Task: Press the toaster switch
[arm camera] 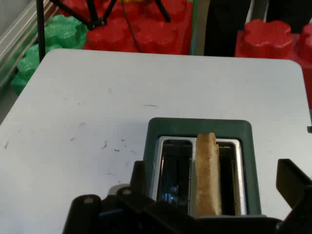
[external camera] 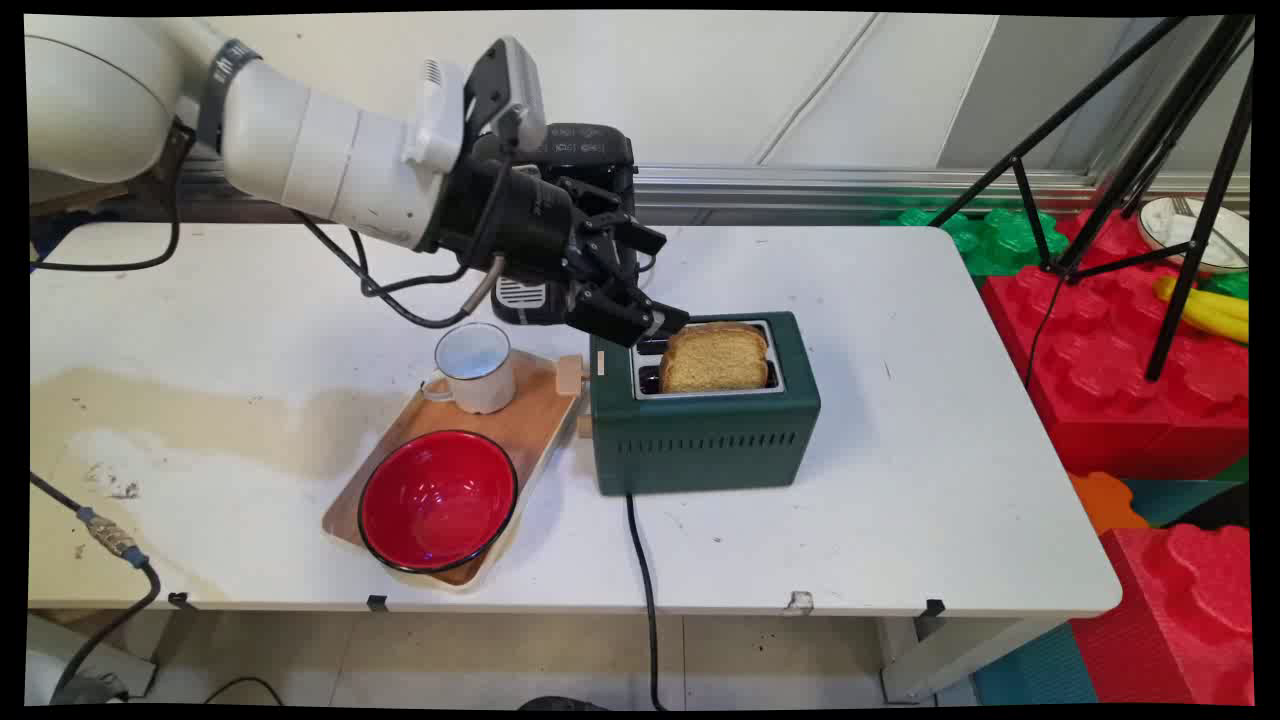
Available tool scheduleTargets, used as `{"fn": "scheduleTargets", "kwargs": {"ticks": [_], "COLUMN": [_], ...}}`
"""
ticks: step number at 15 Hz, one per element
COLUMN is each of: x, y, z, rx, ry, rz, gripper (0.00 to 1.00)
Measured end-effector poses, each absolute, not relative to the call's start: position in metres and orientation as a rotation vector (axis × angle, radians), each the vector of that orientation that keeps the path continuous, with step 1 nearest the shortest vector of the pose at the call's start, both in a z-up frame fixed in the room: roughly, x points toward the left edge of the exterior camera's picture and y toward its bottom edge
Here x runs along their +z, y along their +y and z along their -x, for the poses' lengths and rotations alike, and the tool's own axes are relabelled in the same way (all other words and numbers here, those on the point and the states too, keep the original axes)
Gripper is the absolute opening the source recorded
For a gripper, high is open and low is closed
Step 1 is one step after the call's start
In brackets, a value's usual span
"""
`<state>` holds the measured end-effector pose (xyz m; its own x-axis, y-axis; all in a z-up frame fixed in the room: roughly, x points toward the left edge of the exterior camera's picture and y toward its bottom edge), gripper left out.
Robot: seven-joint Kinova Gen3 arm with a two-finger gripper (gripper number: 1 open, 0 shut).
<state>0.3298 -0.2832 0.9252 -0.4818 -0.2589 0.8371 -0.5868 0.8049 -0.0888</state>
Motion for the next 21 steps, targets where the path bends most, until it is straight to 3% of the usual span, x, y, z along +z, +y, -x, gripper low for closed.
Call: {"fn": "scheduleTargets", "kwargs": {"ticks": [21], "x": [0.924], "y": [-0.255], "z": [-0.415], "rx": [0.324], "ry": [-2.038], "rz": [-0.678], "gripper": [1.0]}}
